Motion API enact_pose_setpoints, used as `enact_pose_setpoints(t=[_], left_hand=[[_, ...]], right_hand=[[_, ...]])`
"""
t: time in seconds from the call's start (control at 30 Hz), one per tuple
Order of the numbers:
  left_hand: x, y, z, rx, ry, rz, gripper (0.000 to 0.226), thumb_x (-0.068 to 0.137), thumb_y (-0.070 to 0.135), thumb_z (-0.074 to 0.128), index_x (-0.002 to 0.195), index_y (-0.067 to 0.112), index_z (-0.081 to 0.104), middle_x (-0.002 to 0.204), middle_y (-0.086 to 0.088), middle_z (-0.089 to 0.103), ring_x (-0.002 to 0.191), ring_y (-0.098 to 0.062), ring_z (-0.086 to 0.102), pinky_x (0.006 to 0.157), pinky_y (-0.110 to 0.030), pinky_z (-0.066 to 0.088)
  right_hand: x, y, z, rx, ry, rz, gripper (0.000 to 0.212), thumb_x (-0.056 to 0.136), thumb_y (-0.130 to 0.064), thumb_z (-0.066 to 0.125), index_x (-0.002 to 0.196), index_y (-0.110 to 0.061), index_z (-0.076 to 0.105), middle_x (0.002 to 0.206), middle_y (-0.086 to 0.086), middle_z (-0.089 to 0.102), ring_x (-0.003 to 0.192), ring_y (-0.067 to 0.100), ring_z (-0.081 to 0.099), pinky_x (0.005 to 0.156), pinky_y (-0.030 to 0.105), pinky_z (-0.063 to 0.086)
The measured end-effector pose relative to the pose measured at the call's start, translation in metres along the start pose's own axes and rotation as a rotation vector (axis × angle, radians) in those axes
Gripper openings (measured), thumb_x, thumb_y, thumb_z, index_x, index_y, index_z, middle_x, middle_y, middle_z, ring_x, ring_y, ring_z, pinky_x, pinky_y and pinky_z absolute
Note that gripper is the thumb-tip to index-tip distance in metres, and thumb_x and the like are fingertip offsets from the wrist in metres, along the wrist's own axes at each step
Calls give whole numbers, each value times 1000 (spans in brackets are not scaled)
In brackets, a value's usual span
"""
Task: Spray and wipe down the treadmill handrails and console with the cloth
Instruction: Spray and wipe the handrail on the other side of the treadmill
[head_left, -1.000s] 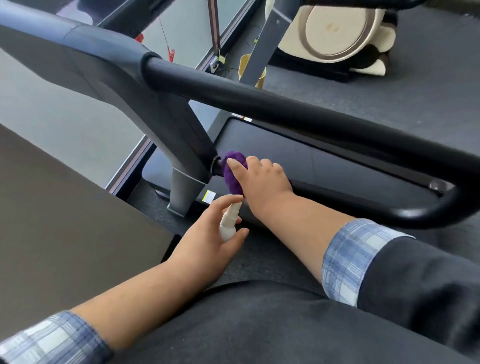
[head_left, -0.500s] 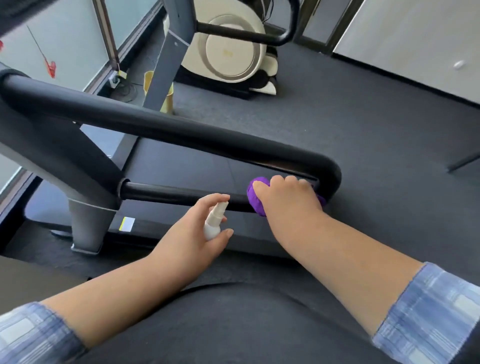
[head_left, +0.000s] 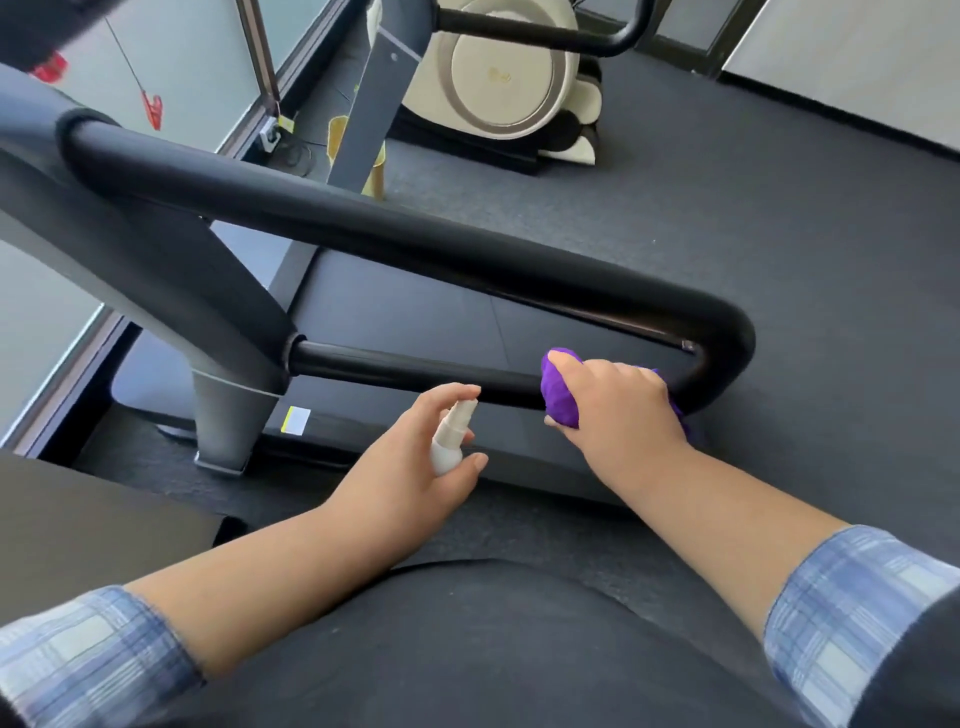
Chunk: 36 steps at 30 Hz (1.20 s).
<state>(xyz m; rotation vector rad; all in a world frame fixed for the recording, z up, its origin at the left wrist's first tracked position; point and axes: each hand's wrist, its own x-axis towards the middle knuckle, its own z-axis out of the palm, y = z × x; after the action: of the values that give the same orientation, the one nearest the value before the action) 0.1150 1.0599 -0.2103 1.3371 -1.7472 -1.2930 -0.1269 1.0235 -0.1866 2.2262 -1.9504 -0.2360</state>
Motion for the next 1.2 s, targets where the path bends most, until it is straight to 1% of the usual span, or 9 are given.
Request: enact_pose_setpoints(t=[0.1, 0.2, 0.33, 0.6, 0.67, 0.77, 0.87, 1.07, 1.2], left_hand=[[-8, -5, -9, 4, 33, -27, 57, 83, 40, 67, 122, 67, 35, 103, 32, 55, 63, 2, 59, 47, -16, 46], [-20, -10, -21, 10, 78, -52, 54, 79, 48, 63, 121, 67, 35, 106, 35, 54, 81, 7, 59, 60, -8, 43], [-43, -25, -42, 36, 167, -121, 54, 77, 54, 60, 123, 66, 36, 105, 34, 55, 92, 4, 60, 67, -12, 43], [-79, -44, -60, 130, 324, -189, 60, 83, 39, 68, 122, 68, 34, 107, 36, 56, 98, 7, 60, 70, -5, 43], [-79, -43, -58, 138, 325, -173, 60, 83, 39, 68, 121, 68, 34, 108, 36, 55, 100, 7, 60, 73, -3, 42], [-71, -38, -52, 133, 309, -145, 62, 84, 34, 71, 120, 68, 35, 107, 36, 55, 100, 7, 59, 74, -1, 40], [-58, -30, -38, 100, 264, -113, 59, 82, 36, 70, 120, 68, 36, 105, 35, 57, 96, 8, 59, 72, -1, 39], [-25, -16, -14, 93, 167, -58, 60, 80, 42, 68, 123, 68, 35, 104, 36, 57, 90, 5, 62, 66, -18, 45], [-7, -6, -1, 107, 128, -38, 58, 74, 57, 59, 124, 69, 33, 105, 36, 56, 80, 4, 63, 56, -18, 47]], right_hand=[[14, -29, 7, 64, 68, -25, 73, 76, -64, 73, 135, -28, 51, 90, -3, 67, 82, 27, 66, 71, 37, 47], [33, -71, 6, 78, 54, -124, 75, 83, -67, 62, 144, -30, 43, 107, 1, 67, 95, 28, 65, 80, 39, 46], [62, -129, 3, 99, 30, -227, 71, 92, -57, 55, 153, -29, 28, 122, 3, 60, 104, 30, 62, 84, 41, 43], [102, -219, -10, 107, 61, -289, 56, 88, -40, 68, 136, -29, 41, 106, 2, 60, 94, 28, 63, 73, 38, 35], [99, -215, -10, 76, 68, -318, 63, 84, -34, 72, 138, -30, 40, 106, 3, 59, 93, 29, 63, 75, 40, 40], [86, -189, -2, 35, 52, -373, 97, 77, -27, 77, 152, -35, 17, 117, 4, 55, 101, 30, 58, 81, 46, 44], [69, -155, 4, 49, 31, -369, 110, 75, -24, 79, 153, -37, 2, 127, 6, 48, 105, 30, 52, 80, 46, 45], [29, -77, 14, 37, 12, -261, 106, 78, -22, 80, 151, -36, 5, 129, 8, 48, 104, 29, 52, 82, 44, 47], [-1, -22, 20, 47, 32, -132, 96, 79, -17, 77, 149, -36, 13, 126, 6, 53, 102, 28, 53, 85, 44, 49]])
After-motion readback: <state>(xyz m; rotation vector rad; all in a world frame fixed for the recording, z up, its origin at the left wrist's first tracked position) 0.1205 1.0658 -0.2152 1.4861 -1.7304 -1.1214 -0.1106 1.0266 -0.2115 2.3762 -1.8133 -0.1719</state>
